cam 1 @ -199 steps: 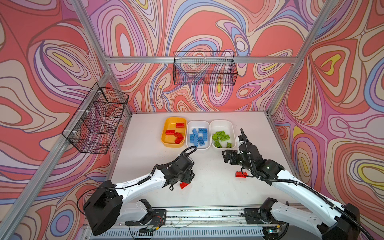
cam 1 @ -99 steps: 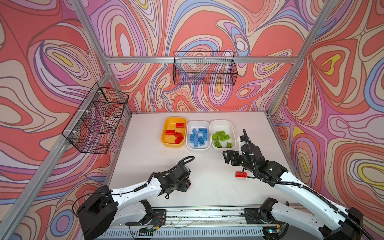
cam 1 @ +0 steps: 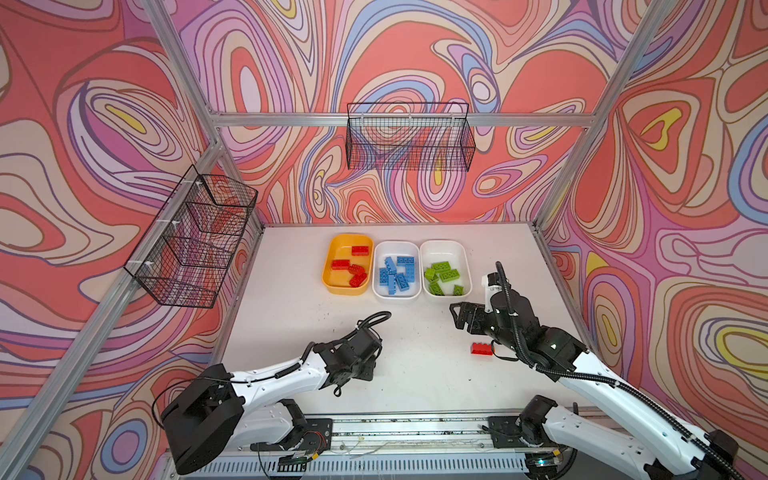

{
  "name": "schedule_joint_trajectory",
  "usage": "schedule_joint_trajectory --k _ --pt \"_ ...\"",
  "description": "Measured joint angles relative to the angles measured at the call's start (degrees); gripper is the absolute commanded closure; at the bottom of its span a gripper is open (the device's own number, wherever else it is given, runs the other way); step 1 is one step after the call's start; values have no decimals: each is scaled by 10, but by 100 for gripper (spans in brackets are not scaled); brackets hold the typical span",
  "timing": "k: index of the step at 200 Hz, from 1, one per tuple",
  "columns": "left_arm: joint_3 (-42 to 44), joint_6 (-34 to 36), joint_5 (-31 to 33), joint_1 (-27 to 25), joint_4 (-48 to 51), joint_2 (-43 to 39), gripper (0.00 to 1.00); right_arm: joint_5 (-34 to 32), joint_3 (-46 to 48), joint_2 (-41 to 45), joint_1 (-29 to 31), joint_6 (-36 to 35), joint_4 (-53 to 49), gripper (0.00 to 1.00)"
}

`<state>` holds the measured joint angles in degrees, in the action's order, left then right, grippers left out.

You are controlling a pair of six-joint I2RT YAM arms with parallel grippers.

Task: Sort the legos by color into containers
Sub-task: 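Lower the left gripper onto the loose red brick and grasp, then carry the red brick into the yellow tub while right gripper lowers onto another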

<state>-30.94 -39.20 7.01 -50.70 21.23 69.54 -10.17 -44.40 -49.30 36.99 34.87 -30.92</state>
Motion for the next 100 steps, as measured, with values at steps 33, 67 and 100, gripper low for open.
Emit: schedule_joint_trajectory --k 33,67,100 --pt "-87 17 43 4 33 14 92 -10 0 13 0 0 0 2" --pt "-191 50 49 88 43 49 92 -12 -5 4 0 -3 -5 2" --pt "-305 83 39 193 42 140 92 -23 -14 4 0 -5 -11 2"
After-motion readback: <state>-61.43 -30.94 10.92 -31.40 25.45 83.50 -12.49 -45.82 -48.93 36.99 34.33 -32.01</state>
